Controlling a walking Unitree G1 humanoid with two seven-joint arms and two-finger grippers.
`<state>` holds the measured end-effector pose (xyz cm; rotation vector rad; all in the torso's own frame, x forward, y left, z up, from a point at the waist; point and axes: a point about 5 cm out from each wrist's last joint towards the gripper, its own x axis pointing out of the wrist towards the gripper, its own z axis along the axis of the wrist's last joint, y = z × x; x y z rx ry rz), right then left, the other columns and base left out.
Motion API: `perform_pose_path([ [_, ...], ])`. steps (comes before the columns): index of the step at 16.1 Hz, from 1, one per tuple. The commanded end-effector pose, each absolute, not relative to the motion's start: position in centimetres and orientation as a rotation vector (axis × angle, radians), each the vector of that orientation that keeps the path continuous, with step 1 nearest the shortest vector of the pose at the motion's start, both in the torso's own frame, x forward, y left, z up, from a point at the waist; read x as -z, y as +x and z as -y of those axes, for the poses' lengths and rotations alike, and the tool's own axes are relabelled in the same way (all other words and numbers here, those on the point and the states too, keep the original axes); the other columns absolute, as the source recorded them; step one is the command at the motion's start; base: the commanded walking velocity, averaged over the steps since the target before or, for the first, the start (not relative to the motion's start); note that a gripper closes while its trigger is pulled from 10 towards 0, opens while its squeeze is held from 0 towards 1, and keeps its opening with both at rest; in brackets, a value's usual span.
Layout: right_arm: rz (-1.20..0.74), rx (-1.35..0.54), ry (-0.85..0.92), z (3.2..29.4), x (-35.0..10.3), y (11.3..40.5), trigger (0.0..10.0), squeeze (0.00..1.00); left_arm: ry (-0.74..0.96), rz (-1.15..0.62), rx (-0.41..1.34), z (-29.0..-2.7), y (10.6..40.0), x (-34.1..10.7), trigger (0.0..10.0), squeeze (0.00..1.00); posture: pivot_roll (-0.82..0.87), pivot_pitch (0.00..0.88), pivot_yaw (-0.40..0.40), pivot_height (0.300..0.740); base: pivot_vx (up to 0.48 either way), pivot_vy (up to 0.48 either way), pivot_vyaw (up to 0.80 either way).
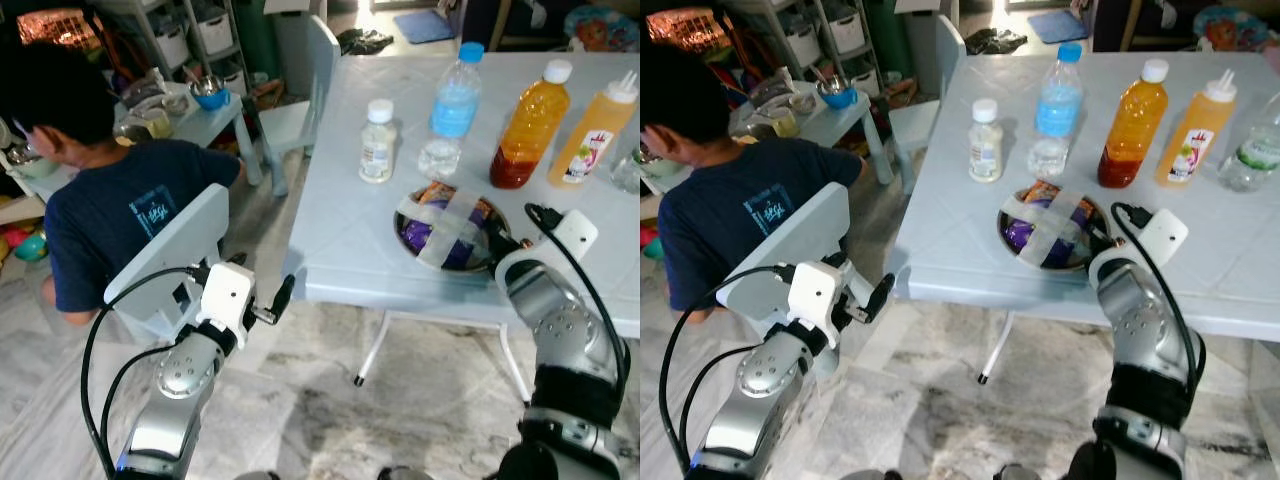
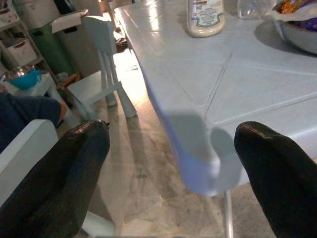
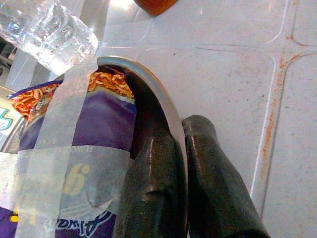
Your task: Restocking fridge
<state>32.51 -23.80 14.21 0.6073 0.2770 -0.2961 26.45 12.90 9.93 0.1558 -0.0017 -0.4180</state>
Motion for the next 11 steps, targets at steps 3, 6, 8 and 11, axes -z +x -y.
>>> perform_pose_path([
  [3,-0.370,0.339,0.657,23.9,-12.5,32.2,0.0,0.00,0.168,0.004,0.413,-13.2,26.5,-10.1,10.0,0.00,-0.01,0.092,0.105,0.740,0.000,0.000,0.00],
  [6,-0.328,0.308,0.518,23.7,-13.0,31.7,0.0,0.00,0.164,-0.062,0.321,-14.1,26.8,-9.3,10.0,0.00,-0.01,0.092,0.103,0.740,0.000,0.000,0.00],
  [8,-0.246,0.247,0.420,22.4,-13.5,30.9,0.0,0.00,0.167,-0.117,0.250,-14.9,26.5,-8.4,10.0,0.00,-0.02,0.082,0.088,0.740,0.000,0.000,0.00],
  [11,-0.109,0.226,0.392,20.9,-13.7,29.2,0.0,0.00,0.154,-0.130,0.237,-15.0,26.4,-8.0,10.0,0.00,-0.02,0.067,0.071,0.740,0.000,0.000,0.00],
])
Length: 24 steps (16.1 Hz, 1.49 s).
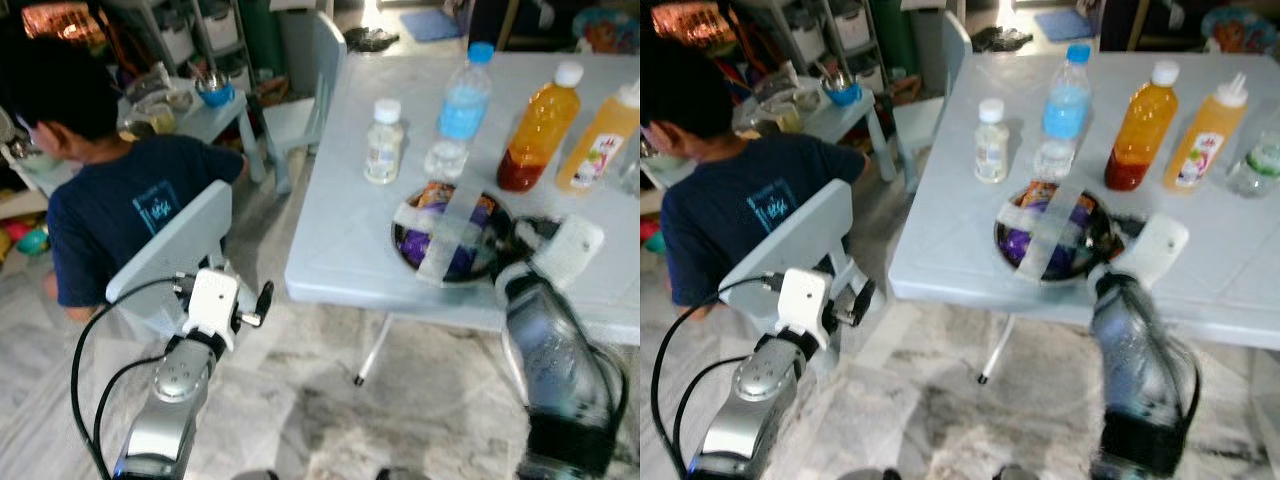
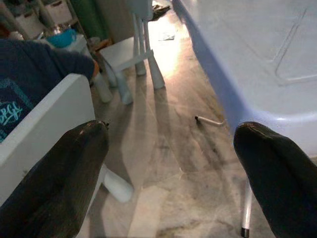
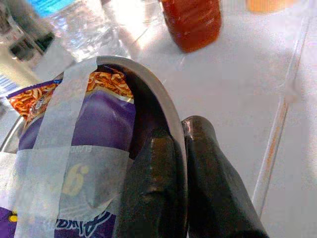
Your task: Restocking fridge
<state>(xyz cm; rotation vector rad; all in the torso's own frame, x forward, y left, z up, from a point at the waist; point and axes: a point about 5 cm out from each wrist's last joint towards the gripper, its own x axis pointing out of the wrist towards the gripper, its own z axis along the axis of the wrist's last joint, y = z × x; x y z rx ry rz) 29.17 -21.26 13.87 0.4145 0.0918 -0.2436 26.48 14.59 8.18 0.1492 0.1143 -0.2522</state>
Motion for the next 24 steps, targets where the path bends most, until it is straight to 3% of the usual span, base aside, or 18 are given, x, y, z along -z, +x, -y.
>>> perform_pose_path([
  [1,-0.089,0.216,0.400,20.3,-13.5,28.6,0.0,0.00,0.162,-0.131,0.240,-15.0,26.5,-8.0,10.0,0.00,-0.03,0.050,0.073,0.740,0.000,0.000,0.00],
  [3,-0.069,0.197,0.373,19.5,-13.1,28.0,0.0,0.00,0.165,-0.131,0.218,-15.1,27.2,-7.9,10.0,0.00,-0.04,0.030,0.082,0.740,-0.124,0.000,0.00],
  [4,-0.066,0.185,0.358,19.2,-13.0,27.9,10.0,0.00,0.155,-0.128,0.200,-15.3,27.5,-7.9,10.0,0.00,-0.05,0.022,0.079,0.740,-0.247,0.000,0.00],
  [11,-0.024,0.138,0.280,18.9,-12.9,28.0,10.0,0.00,0.113,-0.162,0.190,-14.5,27.1,-6.9,10.0,0.00,-0.06,0.007,0.063,0.740,-0.258,0.000,0.00],
  [17,0.021,0.012,0.274,16.4,-14.1,29.2,10.0,0.00,0.134,-0.100,0.205,-14.2,28.5,-8.0,10.0,0.00,-0.06,0.004,0.070,0.740,-0.237,0.000,0.78],
  [24,0.006,-0.020,0.251,16.0,-13.6,29.0,10.0,0.00,0.162,-0.113,0.213,-14.0,28.3,-7.4,10.0,0.00,-0.07,0.000,0.065,0.740,0.000,0.000,0.80],
])
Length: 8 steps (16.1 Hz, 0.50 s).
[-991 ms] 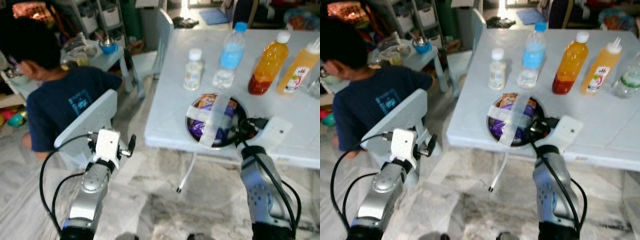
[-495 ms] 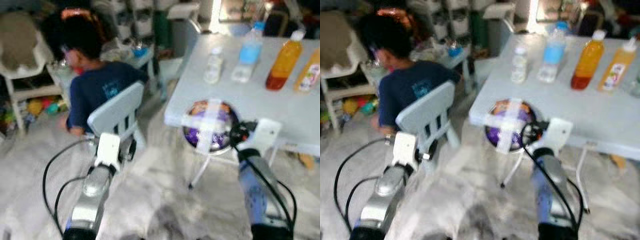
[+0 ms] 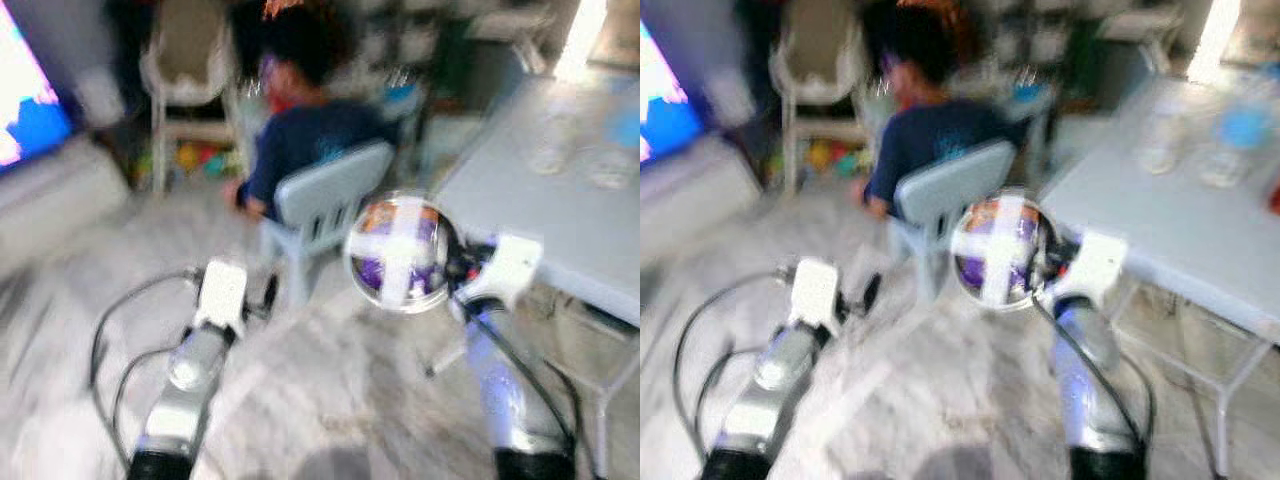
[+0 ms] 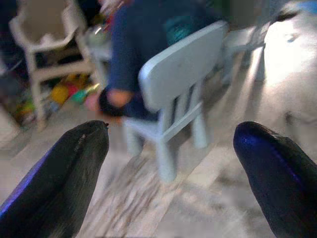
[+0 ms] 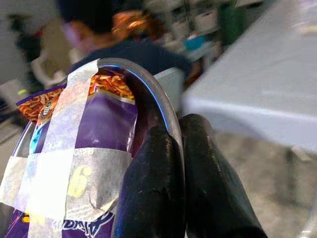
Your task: Restocking fridge
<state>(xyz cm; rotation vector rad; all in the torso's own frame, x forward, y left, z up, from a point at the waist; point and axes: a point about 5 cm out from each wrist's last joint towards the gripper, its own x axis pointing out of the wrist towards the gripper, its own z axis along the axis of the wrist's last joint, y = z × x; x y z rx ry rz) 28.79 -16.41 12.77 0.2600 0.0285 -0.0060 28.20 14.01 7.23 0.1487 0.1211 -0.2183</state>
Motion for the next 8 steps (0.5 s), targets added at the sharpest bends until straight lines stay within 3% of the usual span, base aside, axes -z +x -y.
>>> perform_pose_path([
  [1,0.006,-0.026,0.253,15.99,-13.53,28.90,10.0,0.00,0.165,-0.109,0.215,-14.02,28.38,-7.39,10.0,0.00,-0.07,0.000,0.065,0.740,0.000,0.000,0.80],
  [3,0.000,-0.047,0.247,15.93,-13.45,28.76,10.0,0.00,0.159,-0.106,0.218,-13.97,28.41,-7.35,10.0,0.00,-0.08,0.000,0.065,0.740,0.000,-0.392,0.80],
  [8,-0.025,-0.081,0.245,15.68,-12.81,28.36,10.0,0.00,0.155,-0.114,0.195,-14.60,27.92,-6.91,10.0,0.00,-0.07,0.000,0.063,0.740,0.000,0.000,0.80],
])
